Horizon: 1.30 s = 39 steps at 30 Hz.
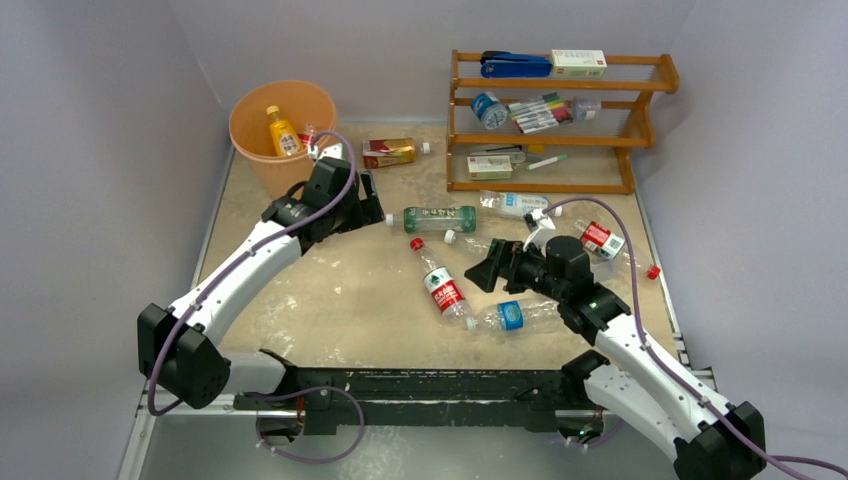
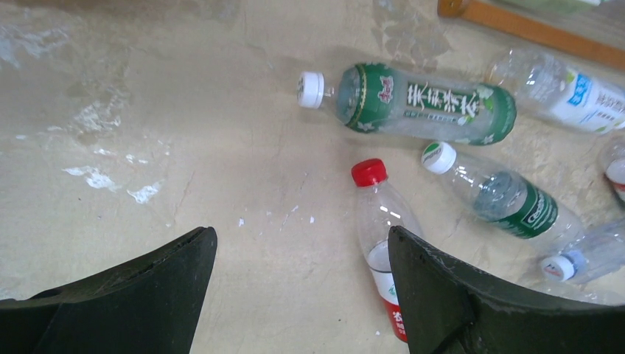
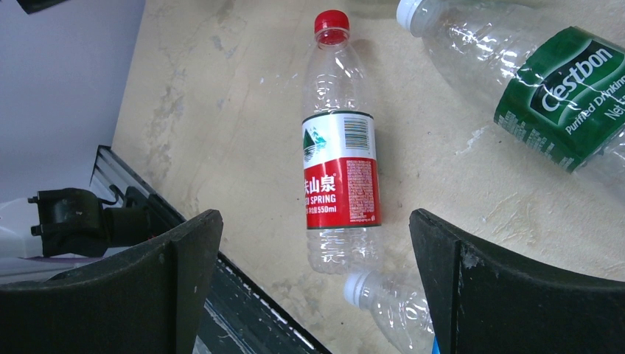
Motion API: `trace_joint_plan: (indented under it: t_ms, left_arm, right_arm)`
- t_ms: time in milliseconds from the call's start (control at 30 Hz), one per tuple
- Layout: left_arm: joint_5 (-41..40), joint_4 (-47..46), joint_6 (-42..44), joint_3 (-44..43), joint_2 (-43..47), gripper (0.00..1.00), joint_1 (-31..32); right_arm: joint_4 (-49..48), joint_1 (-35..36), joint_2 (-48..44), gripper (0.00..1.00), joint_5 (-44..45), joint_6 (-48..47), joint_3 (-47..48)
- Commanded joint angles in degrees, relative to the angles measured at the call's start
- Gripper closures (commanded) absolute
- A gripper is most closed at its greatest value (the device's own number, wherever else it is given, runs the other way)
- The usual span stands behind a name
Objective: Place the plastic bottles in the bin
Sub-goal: Pick up the plastic bottle at the center of the board.
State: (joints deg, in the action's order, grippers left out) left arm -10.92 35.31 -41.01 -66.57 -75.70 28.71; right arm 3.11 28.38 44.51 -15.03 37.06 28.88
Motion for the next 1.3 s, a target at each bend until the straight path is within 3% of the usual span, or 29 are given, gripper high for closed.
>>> trace_joint_plan:
  t_ms: [0,267,700,867,1267]
  left_arm:
    - [-1.9,-5.4,-3.2,3.2,2.1,0.13,2.7]
    - [-1.2,-11.2,-8.9,10.0,2.9,0.12,7.3]
    - [-1.0,-29.9,-23.7,22.5,2.0,0.11,17.9]
    - [-2.7,-34.7,-27.0,21.3,-3.4,0.11,22.5]
    - [-7.3,-31.8,-28.5,14.0,-14.3,0.11,28.2]
  right_arm:
    - [-3.5,-0.2,0.1,0.00,-1.6,0.9,-0.6]
    - [-4.5,-0.2,0.3,0.00,-2.1,1.3,-1.2]
    - [-4.5,-0.1,2.5,0.00,-2.2,1.2,0.9]
    - [-3.9,-0.1,1.7,0.00,-2.2,1.4,0.9]
    - [-1.5,-0.1,-2.8,0.00,-1.6,2.0,-0.2]
